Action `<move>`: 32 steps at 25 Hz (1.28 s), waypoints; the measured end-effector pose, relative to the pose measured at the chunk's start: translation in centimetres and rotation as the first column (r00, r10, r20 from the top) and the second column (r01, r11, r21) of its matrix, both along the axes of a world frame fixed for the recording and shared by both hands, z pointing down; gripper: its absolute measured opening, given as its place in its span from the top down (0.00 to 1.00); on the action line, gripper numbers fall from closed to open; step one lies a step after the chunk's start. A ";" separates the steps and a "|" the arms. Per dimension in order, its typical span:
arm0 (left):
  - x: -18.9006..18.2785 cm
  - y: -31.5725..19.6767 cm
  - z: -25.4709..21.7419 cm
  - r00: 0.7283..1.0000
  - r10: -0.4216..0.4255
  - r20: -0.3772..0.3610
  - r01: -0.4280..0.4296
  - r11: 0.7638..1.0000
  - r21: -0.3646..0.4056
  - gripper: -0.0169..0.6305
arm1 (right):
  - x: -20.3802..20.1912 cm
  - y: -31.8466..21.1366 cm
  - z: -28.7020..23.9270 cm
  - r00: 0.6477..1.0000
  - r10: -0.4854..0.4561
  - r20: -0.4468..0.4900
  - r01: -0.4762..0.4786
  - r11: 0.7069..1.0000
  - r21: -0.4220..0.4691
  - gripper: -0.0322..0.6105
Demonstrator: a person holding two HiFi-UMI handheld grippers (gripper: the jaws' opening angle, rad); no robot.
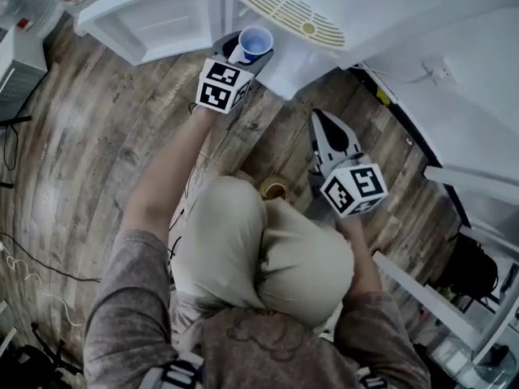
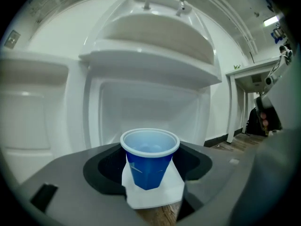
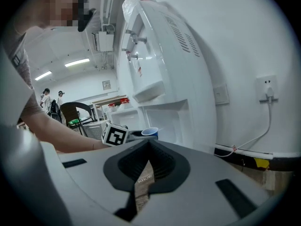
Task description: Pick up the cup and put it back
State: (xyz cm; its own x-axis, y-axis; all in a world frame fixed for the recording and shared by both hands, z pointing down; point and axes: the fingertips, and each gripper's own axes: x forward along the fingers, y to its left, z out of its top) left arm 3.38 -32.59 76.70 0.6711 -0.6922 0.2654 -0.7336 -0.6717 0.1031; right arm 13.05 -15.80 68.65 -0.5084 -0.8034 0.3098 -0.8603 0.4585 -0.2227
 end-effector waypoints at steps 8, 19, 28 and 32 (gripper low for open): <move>-3.1 5.9 -9.0 0.999 0.040 -0.019 -0.039 0.999 0.025 0.50 | -0.1 0.1 -4.0 1.000 0.006 -0.009 -0.006 0.999 0.041 0.95; -6.7 13.8 -17.6 0.996 0.088 -0.020 -0.087 0.995 0.053 0.50 | -0.7 -0.1 -8.5 0.999 0.044 0.005 -0.045 0.994 0.101 0.95; -8.9 19.9 -20.3 0.997 0.040 -0.063 -0.036 0.997 0.063 0.50 | -1.4 0.9 -9.5 0.996 0.080 -0.028 -0.076 0.989 0.128 0.95; -9.3 21.3 -20.4 0.997 0.018 -0.077 -0.013 0.998 0.066 0.50 | -1.4 1.4 -9.4 0.998 0.065 -0.022 -0.062 0.989 0.131 0.95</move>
